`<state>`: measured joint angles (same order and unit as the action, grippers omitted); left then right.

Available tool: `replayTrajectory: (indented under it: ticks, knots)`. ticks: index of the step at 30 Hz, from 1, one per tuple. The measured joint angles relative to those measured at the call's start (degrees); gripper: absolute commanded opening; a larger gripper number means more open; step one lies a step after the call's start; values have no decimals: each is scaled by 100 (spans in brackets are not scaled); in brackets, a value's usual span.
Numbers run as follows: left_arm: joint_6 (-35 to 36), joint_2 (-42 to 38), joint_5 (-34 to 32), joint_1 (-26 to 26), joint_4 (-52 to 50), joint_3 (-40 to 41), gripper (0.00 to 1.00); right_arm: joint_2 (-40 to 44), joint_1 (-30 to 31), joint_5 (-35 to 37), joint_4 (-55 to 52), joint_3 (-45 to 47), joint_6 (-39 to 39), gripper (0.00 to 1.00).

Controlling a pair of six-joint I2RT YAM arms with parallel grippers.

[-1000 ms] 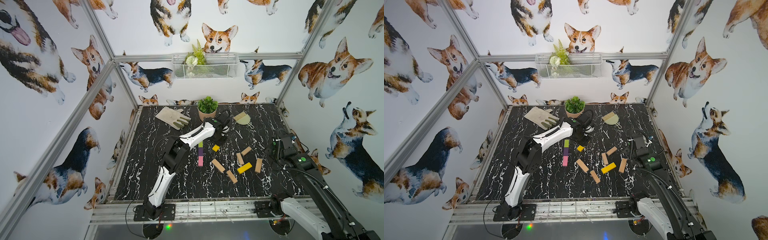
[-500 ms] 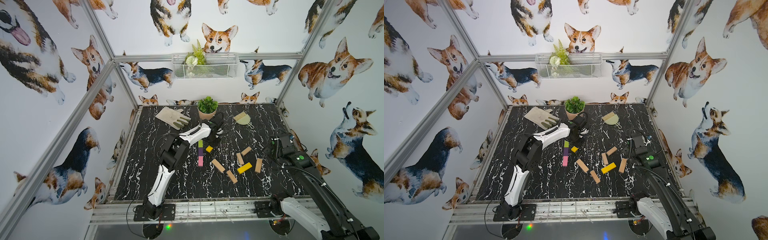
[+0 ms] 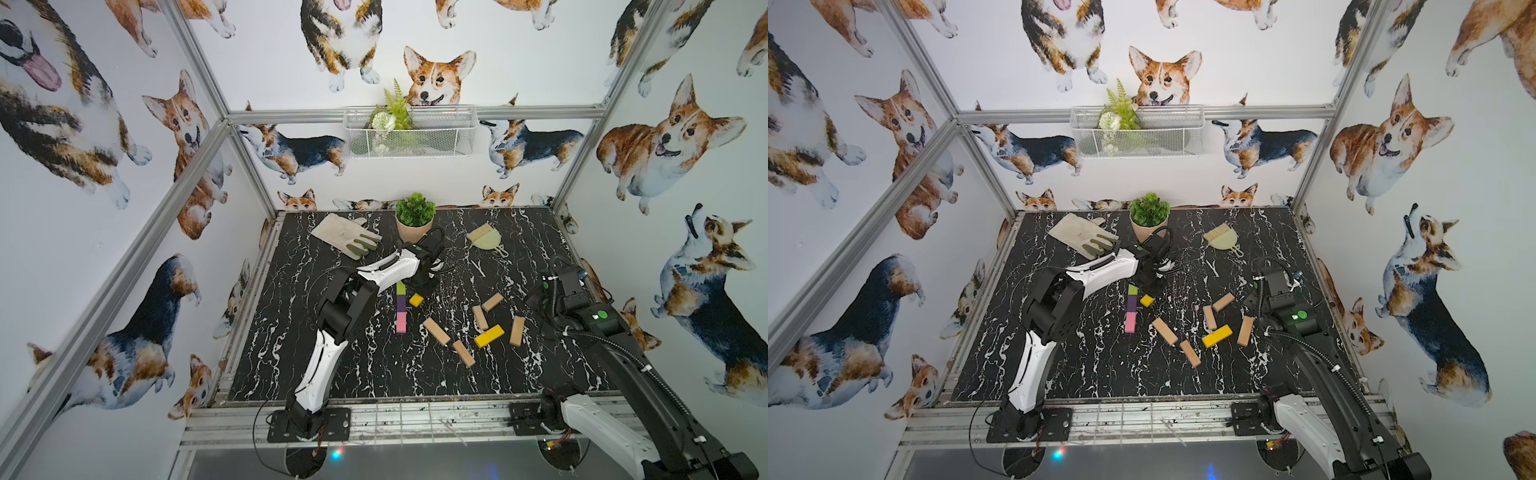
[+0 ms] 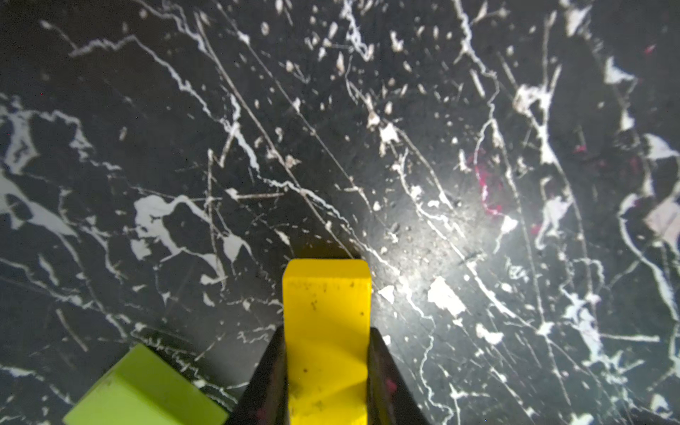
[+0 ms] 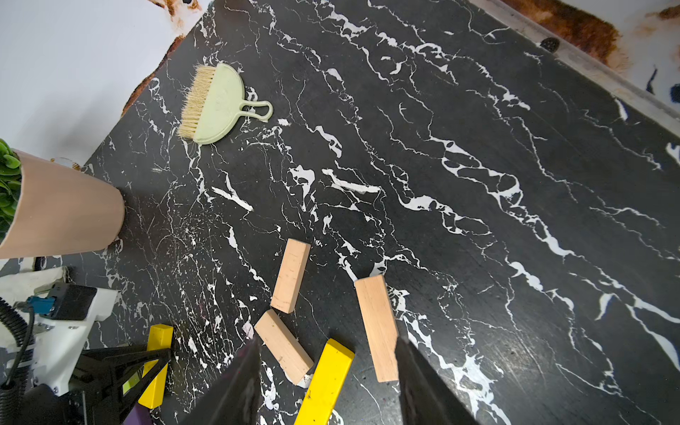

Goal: Assemble the letter k with building blocks
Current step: Assemble the building block at the center of the board.

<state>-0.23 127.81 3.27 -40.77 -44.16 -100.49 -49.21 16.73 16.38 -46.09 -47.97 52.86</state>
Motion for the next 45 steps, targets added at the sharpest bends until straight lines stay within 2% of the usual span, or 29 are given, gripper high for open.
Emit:
replayTrajectory:
  ticks: [31, 38, 45]
  knots:
    - [7, -177, -17, 63, 264, 358, 26, 55, 0, 0, 0, 24, 22, 62]
    - [7, -177, -22, 44, 258, 354, 37, 61, 0, 0, 0, 24, 52, 62]
    - [24, -184, -33, -7, 177, 354, 55, 63, 0, 0, 0, 24, 87, 62]
